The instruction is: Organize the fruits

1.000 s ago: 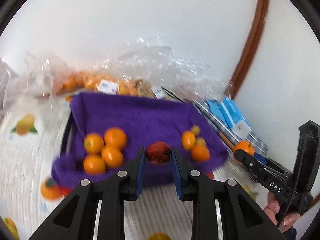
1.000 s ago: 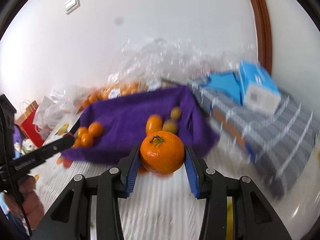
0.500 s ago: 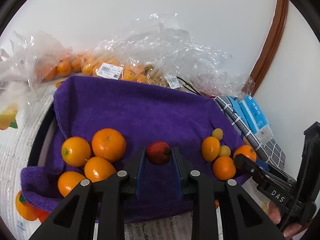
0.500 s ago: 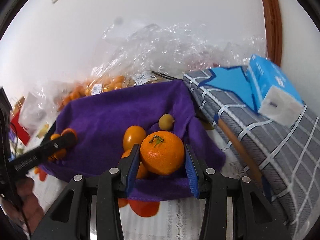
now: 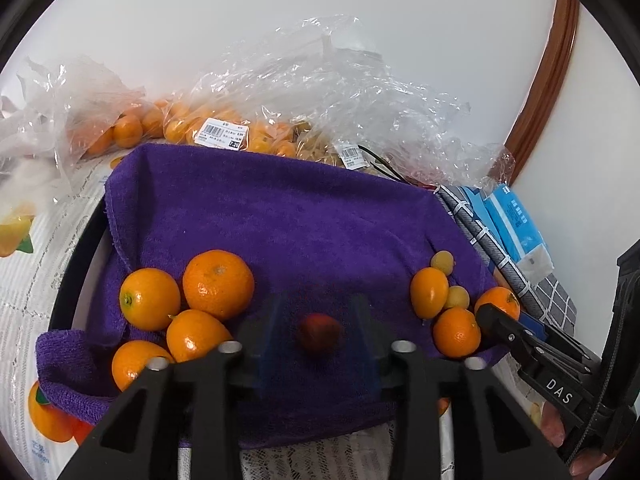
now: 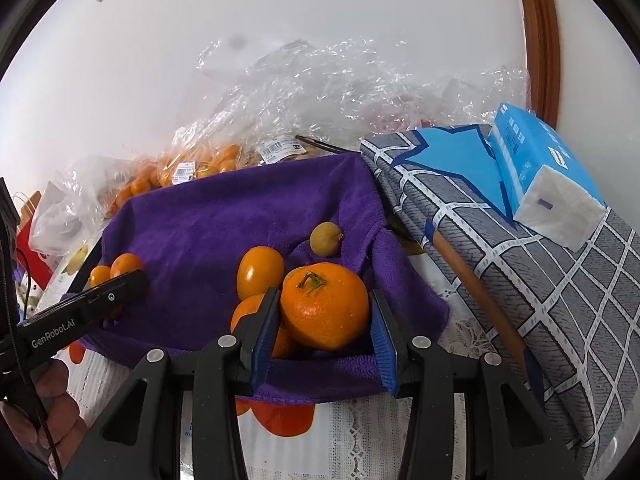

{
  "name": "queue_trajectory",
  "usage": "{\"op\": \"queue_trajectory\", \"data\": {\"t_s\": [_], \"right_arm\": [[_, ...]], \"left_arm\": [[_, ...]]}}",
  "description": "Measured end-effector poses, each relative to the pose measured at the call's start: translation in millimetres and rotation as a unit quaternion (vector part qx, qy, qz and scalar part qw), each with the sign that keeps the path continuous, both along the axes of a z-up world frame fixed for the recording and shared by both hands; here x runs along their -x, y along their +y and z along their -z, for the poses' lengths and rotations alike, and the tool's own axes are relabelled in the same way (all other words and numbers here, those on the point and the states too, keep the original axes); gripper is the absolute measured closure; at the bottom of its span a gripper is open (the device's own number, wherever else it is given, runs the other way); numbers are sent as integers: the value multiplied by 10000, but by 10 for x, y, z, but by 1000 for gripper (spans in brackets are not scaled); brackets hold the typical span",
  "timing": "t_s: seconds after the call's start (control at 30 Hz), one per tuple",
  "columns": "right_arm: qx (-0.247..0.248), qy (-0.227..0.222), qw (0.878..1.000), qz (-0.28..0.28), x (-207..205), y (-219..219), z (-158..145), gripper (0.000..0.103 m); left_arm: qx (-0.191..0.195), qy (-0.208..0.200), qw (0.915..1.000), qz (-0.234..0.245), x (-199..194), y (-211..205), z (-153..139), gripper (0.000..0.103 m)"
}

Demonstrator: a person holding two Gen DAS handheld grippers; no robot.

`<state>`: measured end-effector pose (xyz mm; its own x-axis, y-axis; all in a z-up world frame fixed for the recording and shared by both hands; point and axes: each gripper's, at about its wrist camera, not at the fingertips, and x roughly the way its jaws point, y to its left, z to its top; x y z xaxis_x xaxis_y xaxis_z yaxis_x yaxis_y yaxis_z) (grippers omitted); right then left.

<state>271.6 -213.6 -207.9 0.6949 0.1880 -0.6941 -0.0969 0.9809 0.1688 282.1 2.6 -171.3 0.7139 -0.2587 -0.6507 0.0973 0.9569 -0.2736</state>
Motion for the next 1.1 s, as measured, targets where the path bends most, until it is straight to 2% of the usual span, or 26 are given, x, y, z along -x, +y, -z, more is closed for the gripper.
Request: {"op": "queue_trajectory", "data": {"t_s": [0.13,0.23,0.27,0.33,0.43,0.5,0.53,0.6,0.73,0.77,0.8,0.83,0.97,1.1], "right_arm": [[116,-77,9999,-50,26,37,-20,52],[214,-282,9994,4,101,63,-73,46],[263,-388,9988,110,143,61,-109,41],[297,-532,9978,276,225,55,-201,37],[215,-472,9984,228,337,80,-429,37],[542,-422,9971,322,437,141,-621,37],[689,-437,9959,379,527,174,-746,37],[650,-428,9963,374,738,199,-978,37],[443,-216,9979,428,1168,198,-1302,37],[438,-226,9978,447,1284,194,-1362,36],[451,-236,9977,447,1420,200,-1430,32],[473,-264,9976,440,1580,205,-1507,21],[498,-567,9965,356,2071,228,-1739,5],[428,-487,9974,311,2377,179,-1873,4]], "left_arm": [[-52,-157,9999,-11,41,-7,-48,50],[-185,-199,9996,-57,82,-13,-80,49],[-240,-193,9995,-88,100,-7,-92,48],[-322,-97,9992,-207,156,24,-134,46],[-427,46,9986,-298,346,80,-293,45],[-621,-46,9977,-260,530,92,-461,44],[-709,-84,9970,-301,636,102,-561,43],[-678,-135,9971,-312,802,133,-728,40],[-540,-320,9975,-323,1279,207,-1118,15],[-522,-377,9974,-321,1380,227,-1187,12],[-484,-425,9974,-326,1477,249,-1244,8],[-447,-464,9973,-348,1624,270,-1318,5],[-624,-472,9960,-432,1977,263,-1462,1],[-765,-486,9944,-537,2269,209,-1599,1]]}}
